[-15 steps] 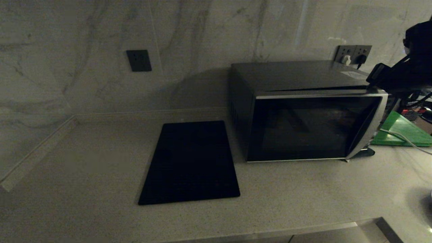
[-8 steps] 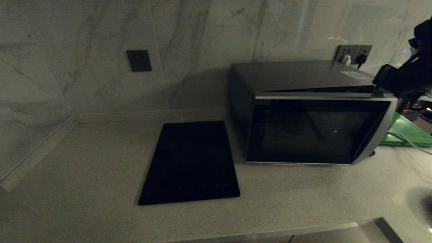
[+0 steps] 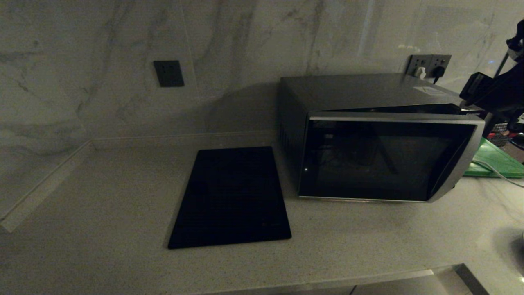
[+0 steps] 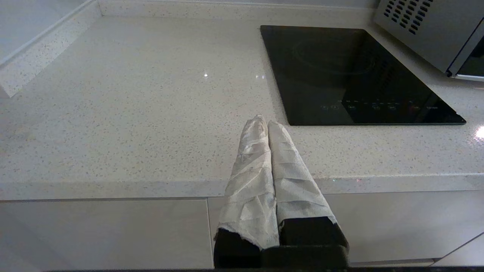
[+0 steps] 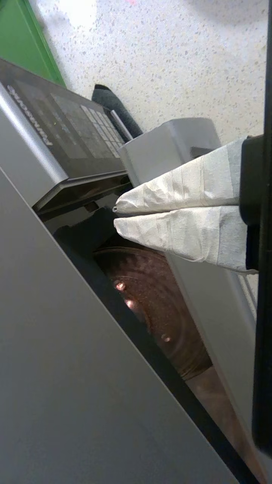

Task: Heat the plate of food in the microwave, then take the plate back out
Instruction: Open the microwave oven

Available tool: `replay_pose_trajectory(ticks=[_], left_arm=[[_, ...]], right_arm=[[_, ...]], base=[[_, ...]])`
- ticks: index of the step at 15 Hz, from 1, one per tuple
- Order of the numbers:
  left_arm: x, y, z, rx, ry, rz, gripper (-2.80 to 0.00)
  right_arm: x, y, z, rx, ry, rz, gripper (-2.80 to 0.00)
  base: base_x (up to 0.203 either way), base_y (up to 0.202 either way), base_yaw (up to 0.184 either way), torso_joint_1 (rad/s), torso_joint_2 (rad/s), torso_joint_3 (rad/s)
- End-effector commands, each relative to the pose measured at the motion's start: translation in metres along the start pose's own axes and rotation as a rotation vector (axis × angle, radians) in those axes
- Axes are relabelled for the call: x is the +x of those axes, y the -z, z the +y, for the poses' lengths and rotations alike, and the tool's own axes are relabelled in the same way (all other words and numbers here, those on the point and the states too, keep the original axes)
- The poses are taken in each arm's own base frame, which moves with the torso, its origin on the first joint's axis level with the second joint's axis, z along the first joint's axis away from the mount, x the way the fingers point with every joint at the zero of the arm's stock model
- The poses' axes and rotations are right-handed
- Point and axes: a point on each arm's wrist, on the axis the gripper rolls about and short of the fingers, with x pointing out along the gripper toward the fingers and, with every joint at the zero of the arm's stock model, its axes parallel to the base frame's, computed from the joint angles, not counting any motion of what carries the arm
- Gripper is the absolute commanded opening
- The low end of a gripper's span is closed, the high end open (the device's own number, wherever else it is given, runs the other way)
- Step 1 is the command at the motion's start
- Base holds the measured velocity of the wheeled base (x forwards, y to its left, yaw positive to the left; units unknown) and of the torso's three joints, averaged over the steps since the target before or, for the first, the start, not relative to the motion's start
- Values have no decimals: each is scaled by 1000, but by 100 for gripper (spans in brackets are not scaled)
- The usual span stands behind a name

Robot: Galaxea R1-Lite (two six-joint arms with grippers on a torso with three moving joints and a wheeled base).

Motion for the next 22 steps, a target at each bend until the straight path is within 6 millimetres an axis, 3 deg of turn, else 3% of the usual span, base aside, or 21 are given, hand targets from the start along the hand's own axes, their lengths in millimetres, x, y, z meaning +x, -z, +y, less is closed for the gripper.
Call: replay_pose_trajectory(ticks=[1, 8, 13, 18, 22], left_arm=[[0, 0, 0, -1, -1, 1, -280], [0, 0, 0, -1, -1, 1, -280], [0, 0, 0, -1, -1, 1, -280], [0, 0, 0, -1, -1, 1, -280], [0, 0, 0, -1, -1, 1, -280]], right_arm=[[1, -1, 0, 2, 0, -3, -280], [48, 4, 2, -40, 51, -7, -280], [55, 8, 0, -42, 66, 3, -280], [30, 4, 0, -44, 45, -7, -280], [-3, 12, -6, -73, 2, 45, -280]], base=[[0, 0, 0, 0, 0, 0], [0, 0, 0, 0, 0, 0], [0, 0, 0, 0, 0, 0], [0, 0, 0, 0, 0, 0], [0, 0, 0, 0, 0, 0]])
